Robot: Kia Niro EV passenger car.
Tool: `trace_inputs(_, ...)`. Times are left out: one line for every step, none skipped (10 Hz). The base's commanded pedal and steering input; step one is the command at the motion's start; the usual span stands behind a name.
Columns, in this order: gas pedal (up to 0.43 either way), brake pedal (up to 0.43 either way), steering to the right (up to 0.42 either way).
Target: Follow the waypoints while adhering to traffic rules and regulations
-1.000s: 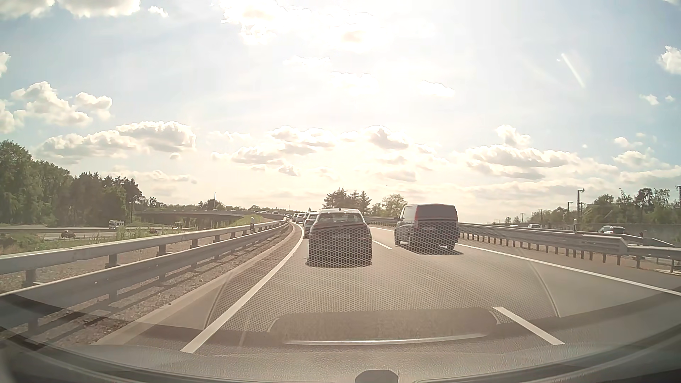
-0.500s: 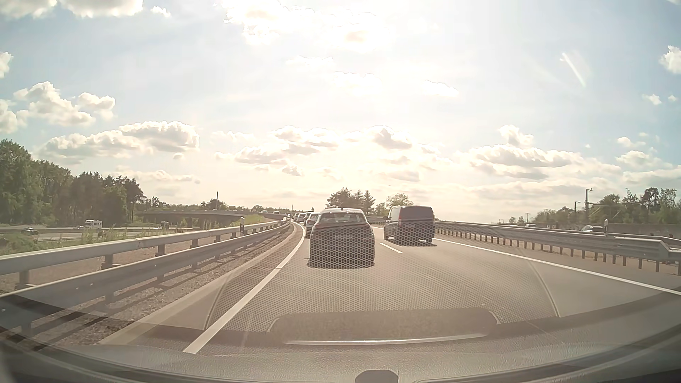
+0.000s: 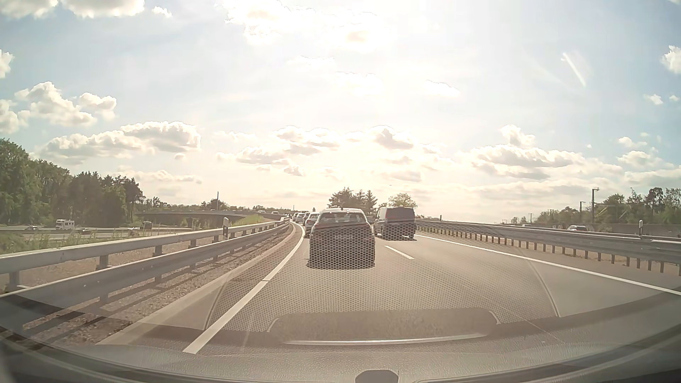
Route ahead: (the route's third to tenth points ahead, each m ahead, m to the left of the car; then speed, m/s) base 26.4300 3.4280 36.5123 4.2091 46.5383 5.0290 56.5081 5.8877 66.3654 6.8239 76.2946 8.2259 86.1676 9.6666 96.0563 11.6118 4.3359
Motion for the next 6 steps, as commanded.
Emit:
trace_inputs(0.067,0.0,-0.004)
trace_inputs(0.079,0.0,-0.003)
trace_inputs(0.087,0.0,-0.003)
trace_inputs(0.098,0.0,-0.003)
trace_inputs(0.098,0.0,-0.003)
trace_inputs(0.098,0.0,-0.004)
